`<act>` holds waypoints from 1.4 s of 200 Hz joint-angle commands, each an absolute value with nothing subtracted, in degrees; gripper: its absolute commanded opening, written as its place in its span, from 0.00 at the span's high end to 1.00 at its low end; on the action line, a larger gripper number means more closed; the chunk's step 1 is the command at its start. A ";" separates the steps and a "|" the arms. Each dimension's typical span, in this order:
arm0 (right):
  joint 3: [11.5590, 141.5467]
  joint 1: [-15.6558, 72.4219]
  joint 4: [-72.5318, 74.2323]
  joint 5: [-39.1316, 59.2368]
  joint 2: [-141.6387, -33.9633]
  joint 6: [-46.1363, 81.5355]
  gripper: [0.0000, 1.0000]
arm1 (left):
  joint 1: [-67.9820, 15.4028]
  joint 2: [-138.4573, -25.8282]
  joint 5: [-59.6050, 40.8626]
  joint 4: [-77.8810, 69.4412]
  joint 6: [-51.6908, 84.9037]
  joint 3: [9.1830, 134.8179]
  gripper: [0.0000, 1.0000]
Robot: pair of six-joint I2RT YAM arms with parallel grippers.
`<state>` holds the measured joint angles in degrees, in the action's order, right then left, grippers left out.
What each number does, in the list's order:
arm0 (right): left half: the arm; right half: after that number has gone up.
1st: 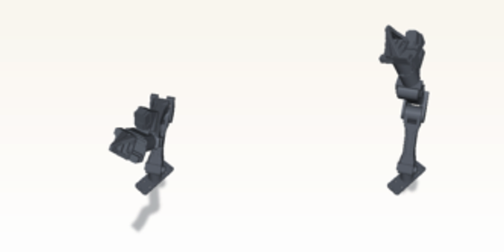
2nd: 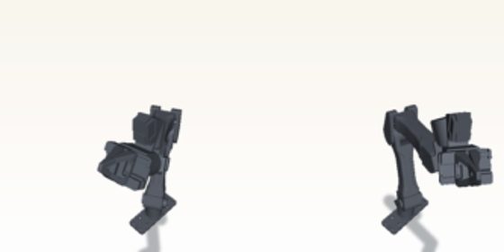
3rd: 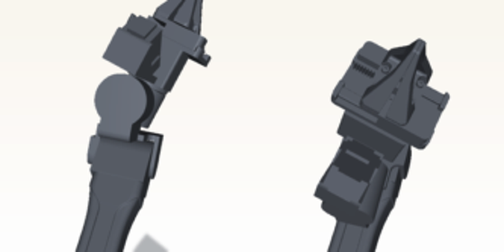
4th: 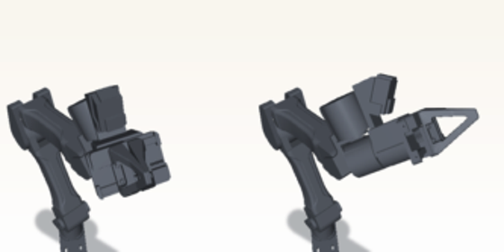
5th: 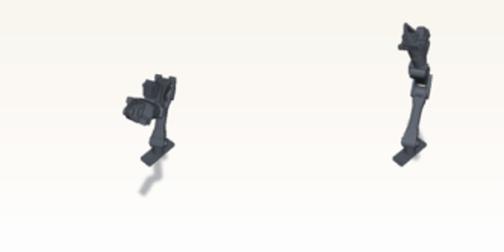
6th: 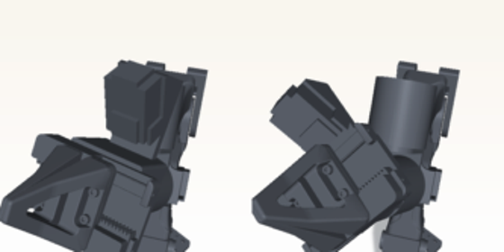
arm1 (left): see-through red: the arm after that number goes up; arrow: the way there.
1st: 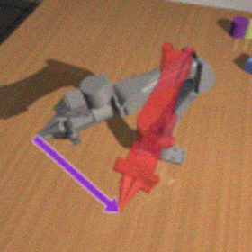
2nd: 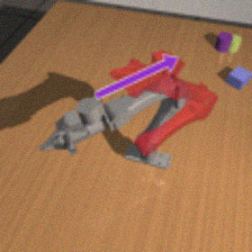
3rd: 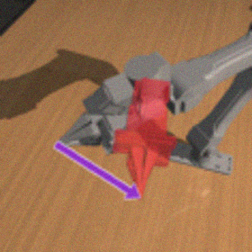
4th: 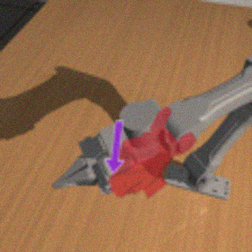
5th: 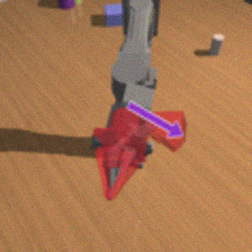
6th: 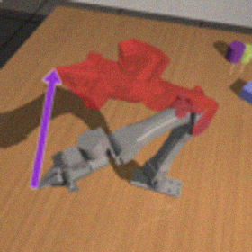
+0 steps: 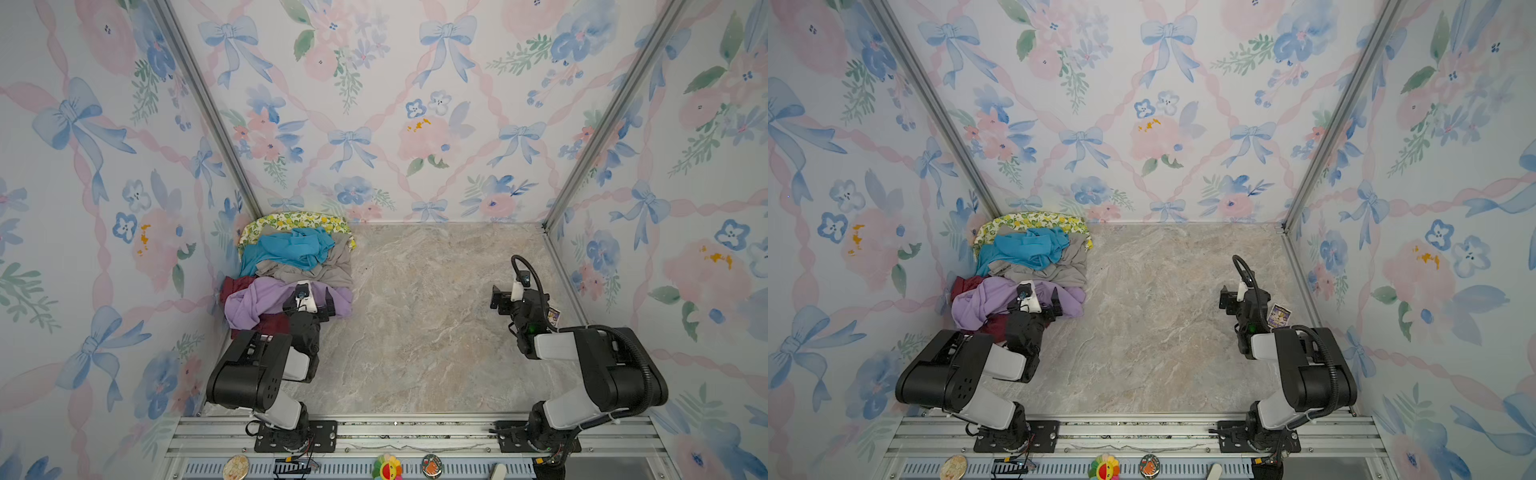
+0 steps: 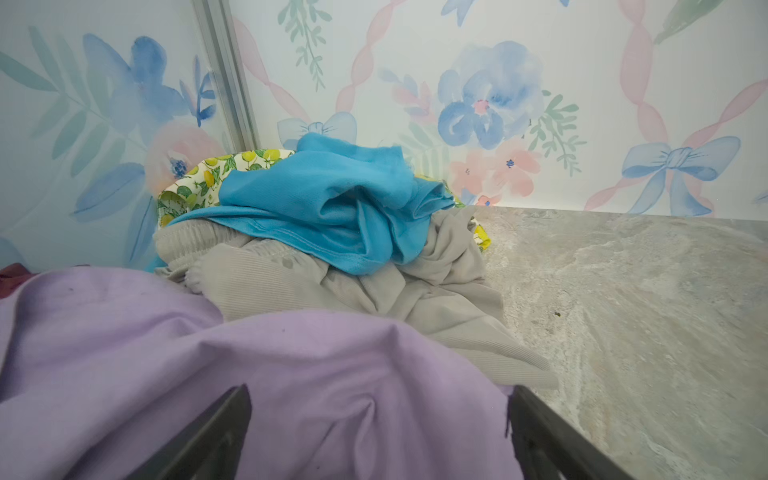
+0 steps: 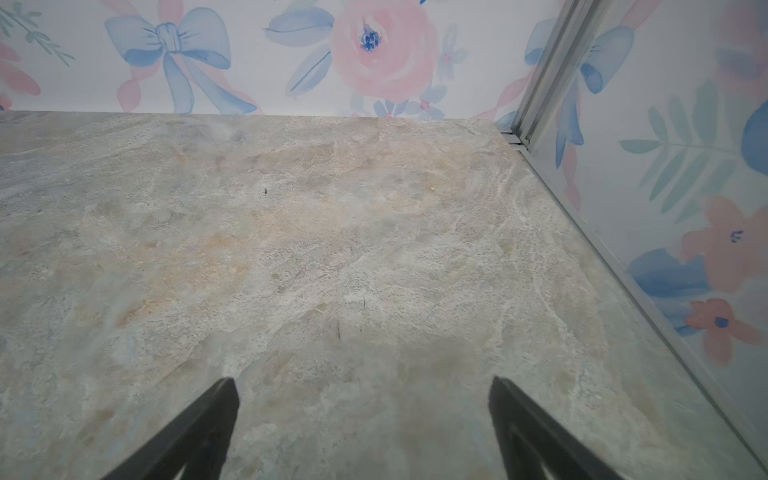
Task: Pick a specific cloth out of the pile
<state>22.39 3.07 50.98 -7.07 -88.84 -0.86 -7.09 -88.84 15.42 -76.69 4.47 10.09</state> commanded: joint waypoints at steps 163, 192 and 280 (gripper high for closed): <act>22.75 2.56 51.15 -5.98 -88.59 0.17 0.03 | -6.48 -89.10 13.44 -76.99 3.45 11.20 0.02; 22.85 2.61 51.16 -6.10 -88.59 0.18 0.03 | -7.34 -89.12 14.99 -76.99 3.12 11.18 0.02; 22.85 2.44 51.18 -5.76 -88.59 0.35 0.03 | -8.60 -88.93 17.60 -76.90 2.78 10.99 0.02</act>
